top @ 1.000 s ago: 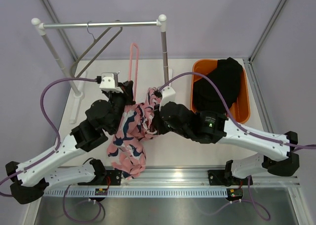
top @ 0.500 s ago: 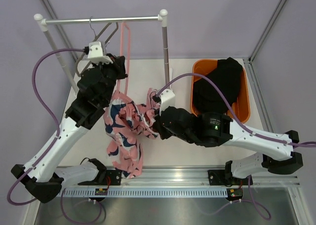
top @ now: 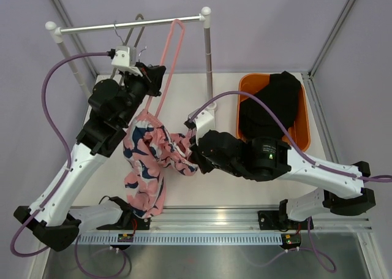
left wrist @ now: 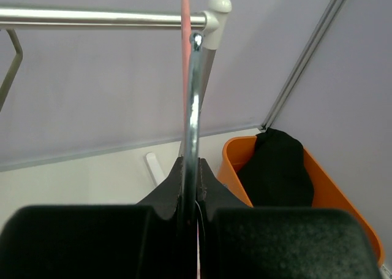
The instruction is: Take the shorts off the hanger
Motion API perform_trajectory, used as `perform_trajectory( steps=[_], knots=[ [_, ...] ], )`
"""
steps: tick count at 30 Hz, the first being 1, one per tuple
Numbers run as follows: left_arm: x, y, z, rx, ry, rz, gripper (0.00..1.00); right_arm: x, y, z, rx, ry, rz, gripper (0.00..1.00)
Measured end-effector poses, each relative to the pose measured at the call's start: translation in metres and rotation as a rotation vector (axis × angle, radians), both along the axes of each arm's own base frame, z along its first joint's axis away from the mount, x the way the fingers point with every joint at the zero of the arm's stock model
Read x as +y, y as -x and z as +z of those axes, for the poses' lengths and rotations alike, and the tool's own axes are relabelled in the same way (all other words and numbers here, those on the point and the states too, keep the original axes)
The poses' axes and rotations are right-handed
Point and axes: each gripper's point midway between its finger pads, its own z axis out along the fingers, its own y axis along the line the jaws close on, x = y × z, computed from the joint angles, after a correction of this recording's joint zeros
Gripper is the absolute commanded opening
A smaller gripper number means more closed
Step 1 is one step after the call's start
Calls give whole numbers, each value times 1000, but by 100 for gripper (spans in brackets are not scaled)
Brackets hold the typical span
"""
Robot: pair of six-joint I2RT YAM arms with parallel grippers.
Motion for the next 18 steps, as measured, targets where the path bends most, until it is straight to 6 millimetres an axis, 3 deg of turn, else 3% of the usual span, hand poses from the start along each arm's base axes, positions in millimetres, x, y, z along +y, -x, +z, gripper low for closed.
perform_trajectory(
  steps=[7, 12, 18],
  knots=[
    [26, 7, -3, -71, 47, 100, 0, 14, 32, 14, 1, -9, 146, 1],
    [44, 14, 17, -165, 119, 162, 0, 28, 53, 11, -6, 29, 215, 0],
    [56, 15, 38, -259, 218, 215, 0, 30, 71, 0, -8, 79, 275, 0]
  ],
)
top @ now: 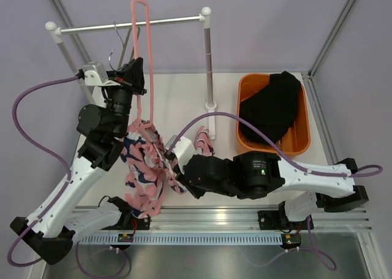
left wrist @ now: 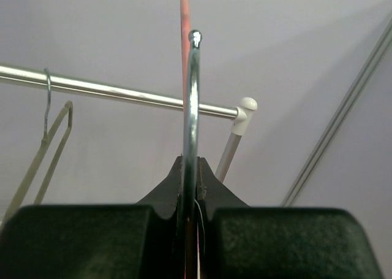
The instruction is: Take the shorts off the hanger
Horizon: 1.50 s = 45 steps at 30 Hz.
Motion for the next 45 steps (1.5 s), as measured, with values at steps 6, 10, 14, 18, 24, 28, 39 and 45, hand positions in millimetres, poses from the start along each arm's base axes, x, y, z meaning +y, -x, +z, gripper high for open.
perform_trajectory(
  steps=[6, 10, 14, 18, 24, 28, 39, 45],
  knots=[
    [12, -3, 2, -28, 91, 55, 0, 5, 39, -14, -6, 58, 128, 0],
    [14, -3, 7, -42, 106, 57, 0, 5, 45, -20, -25, 83, 131, 6],
    [7, 0, 18, -13, 63, 20, 0, -6, 24, -12, -84, 69, 26, 1],
    [6, 13, 36, 4, 28, -21, 0, -29, -15, 17, -138, 18, -152, 0],
    [11, 38, 16, 93, -29, -77, 0, -111, -140, 78, -224, -135, -614, 0],
    [7, 46, -8, 160, -70, -120, 0, -187, -206, 126, -323, -216, -905, 0],
    [-9, 45, -99, 384, -203, -187, 0, -291, -207, 345, -834, -697, -1173, 0],
    [-11, 54, -116, 427, -212, -223, 0, -335, -201, 407, -1050, -819, -1341, 0]
  ],
)
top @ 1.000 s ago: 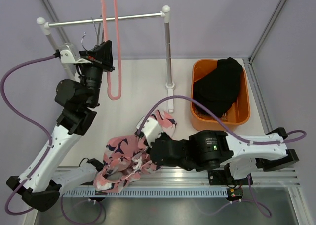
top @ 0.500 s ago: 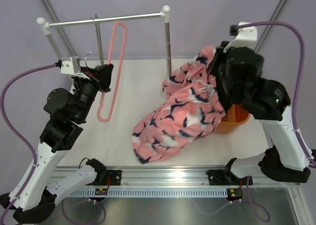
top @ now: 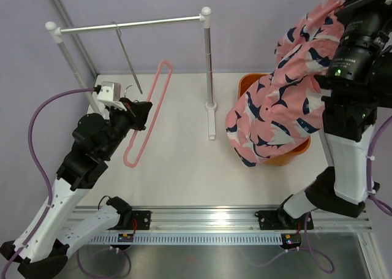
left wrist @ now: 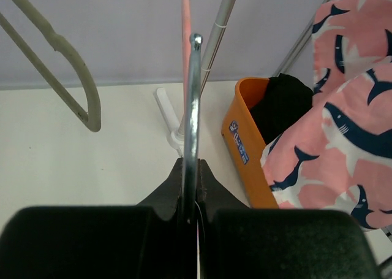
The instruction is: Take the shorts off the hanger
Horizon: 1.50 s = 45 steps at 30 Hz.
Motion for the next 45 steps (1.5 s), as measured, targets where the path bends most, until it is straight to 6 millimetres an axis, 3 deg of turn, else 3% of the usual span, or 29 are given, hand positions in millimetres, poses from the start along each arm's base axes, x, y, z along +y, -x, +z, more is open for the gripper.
perform_trajectory(
  steps=[4, 10, 17, 21, 26, 29, 31, 33, 36, 41, 45],
  knots=[
    [2, 11, -4, 7, -1, -21, 0, -23, -18, 14, -68, -32, -148, 0],
    [10, 24, -8, 10, -13, -25, 0, -37, -75, -9, -21, -5, -244, 0],
    [13, 28, -30, 48, -55, -26, 0, -67, -104, -19, -32, -51, -260, 0],
    [12, 25, -48, 83, -86, -27, 0, -57, -129, -37, 19, -41, -205, 0],
    [11, 24, -58, 100, -102, -28, 0, -32, -174, -83, 168, -8, -114, 0],
    [11, 24, -59, 101, -106, -29, 0, -17, -199, -123, 286, 10, -50, 0],
    [11, 24, -61, 102, -106, -29, 0, -7, -211, -162, 388, 11, -7, 0],
    [11, 23, -64, 108, -111, -29, 0, 1, -215, -216, 514, 4, 30, 0],
    [11, 24, -67, 109, -115, -28, 0, 4, -198, -299, 671, -38, 69, 0],
    [11, 24, -69, 112, -117, -29, 0, -1, -145, -442, 888, -150, 74, 0],
    [11, 23, -69, 112, -115, -29, 0, 10, -151, -522, 1053, -215, 84, 0]
  ],
)
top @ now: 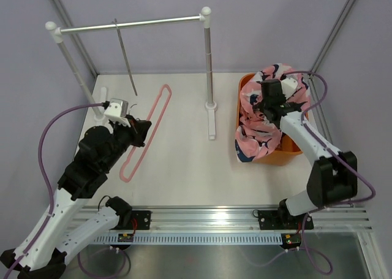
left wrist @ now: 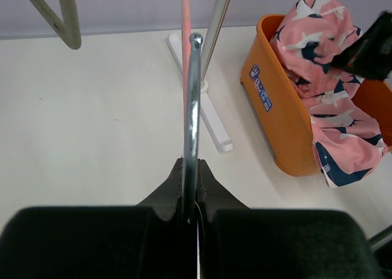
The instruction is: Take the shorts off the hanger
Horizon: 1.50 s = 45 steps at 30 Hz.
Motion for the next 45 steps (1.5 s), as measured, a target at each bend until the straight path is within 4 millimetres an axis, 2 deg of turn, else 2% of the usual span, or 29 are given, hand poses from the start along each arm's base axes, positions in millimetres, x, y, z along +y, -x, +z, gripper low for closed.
perform_trajectory(
  steps=[4, 6, 7, 9, 10, 15, 16, 17, 19, 20, 21, 23, 27, 30, 33, 39, 42, 45],
  knots=[
    [0, 0, -1, 3, -1, -1, 0, 20, -15, -85, 193, -99, 35, 1],
    [0, 0, -1, 3, -1, -1, 0, 25, -16, -115, 262, -157, 44, 3],
    [0, 0, -1, 3, -2, -1, 0, 27, -16, -124, 281, -180, 48, 4],
    [0, 0, -1, 4, -2, -1, 0, 29, -18, -133, 301, -228, 51, 9],
    [0, 0, -1, 5, -3, 0, 0, 30, -19, -133, 297, -248, 54, 13],
    [-2, -2, -3, 16, -10, 0, 0, 35, -21, -130, 288, -286, 73, 16],
    [-2, -3, -2, 19, -12, 0, 0, 36, -21, -128, 284, -290, 76, 19],
    [-2, -3, -3, 21, -13, 0, 0, 36, -20, -125, 277, -293, 79, 25],
    [-2, -4, -3, 31, -20, 1, 0, 36, -13, -113, 250, -300, 91, 34],
    [-3, -4, -3, 35, -22, 1, 0, 35, -9, -104, 232, -300, 97, 44],
    [-3, -5, -4, 45, -28, 2, 0, 35, -6, -95, 211, -300, 104, 48],
    [-3, -6, -3, 59, -37, 4, 0, 33, 2, -64, 147, -298, 125, 58],
    [-7, -13, 4, 90, -57, 7, 0, 31, 18, 10, -27, -292, 180, 73],
    [-11, -19, 11, 104, -70, 5, 0, 30, 30, 54, -125, -287, 219, 76],
    [-13, -23, 17, 126, -95, 5, 0, 32, 45, 82, -187, -285, 263, 77],
    [-18, -46, 63, 84, -101, 43, 0, 37, 81, 117, -275, -302, 344, 78],
    [-25, -69, 84, 64, -96, 81, 0, 40, 98, 132, -321, -310, 387, 79],
    [-38, -99, 94, 60, -102, 114, 0, 43, 112, 142, -347, -313, 429, 79]
  ],
)
